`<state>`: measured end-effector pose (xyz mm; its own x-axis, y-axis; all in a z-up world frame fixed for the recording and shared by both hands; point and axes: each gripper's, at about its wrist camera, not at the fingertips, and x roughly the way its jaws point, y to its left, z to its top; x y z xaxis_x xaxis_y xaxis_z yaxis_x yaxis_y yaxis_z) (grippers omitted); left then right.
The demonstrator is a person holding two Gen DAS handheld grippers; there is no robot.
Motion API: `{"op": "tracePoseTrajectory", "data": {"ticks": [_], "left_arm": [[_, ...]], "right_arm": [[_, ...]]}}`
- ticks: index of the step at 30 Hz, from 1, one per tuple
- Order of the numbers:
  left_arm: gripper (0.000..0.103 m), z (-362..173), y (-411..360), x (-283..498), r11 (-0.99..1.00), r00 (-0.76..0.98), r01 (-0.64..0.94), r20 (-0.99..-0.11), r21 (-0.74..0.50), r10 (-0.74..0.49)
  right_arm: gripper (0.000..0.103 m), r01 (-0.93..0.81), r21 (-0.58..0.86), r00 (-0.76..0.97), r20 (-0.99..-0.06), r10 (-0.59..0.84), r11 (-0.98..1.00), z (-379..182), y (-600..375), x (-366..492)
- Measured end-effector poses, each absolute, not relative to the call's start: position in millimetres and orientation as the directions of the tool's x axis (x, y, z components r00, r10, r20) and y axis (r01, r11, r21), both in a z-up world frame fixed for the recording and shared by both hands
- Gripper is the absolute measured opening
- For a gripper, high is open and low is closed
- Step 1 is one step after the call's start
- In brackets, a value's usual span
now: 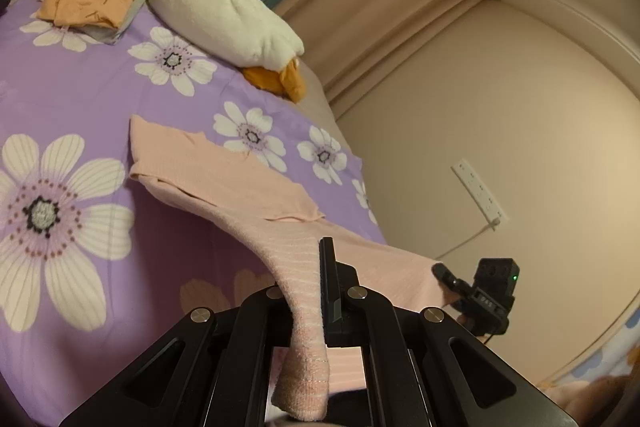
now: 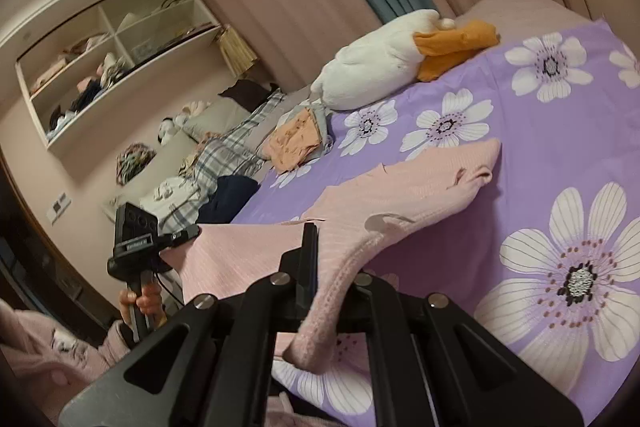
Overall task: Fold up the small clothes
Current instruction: 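Lift the hem with both tools and fold it toward the collar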
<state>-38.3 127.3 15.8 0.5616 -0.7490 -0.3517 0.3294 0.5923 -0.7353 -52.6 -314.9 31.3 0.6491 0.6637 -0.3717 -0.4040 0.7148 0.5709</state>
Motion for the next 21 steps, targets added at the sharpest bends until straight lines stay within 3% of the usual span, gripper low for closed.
{"op": "tracePoseTrajectory", "data": {"ticks": [7, 21], "left_arm": [[0.000, 20, 129, -40, 0.607, 0.567, 0.327, -0.363, -0.724, -0.739], [0.000, -20, 141, 59, 0.604, 0.580, 0.180, -0.412, -0.777, -0.703]], "right_arm": [[0.005, -0.441, 0.546, 0.650, -0.353, 0.673, 0.712, 40, -314, -51], [0.007, -0.257, 0.677, 0.651, -0.406, 0.641, 0.689, -3, -330, 68]]}}
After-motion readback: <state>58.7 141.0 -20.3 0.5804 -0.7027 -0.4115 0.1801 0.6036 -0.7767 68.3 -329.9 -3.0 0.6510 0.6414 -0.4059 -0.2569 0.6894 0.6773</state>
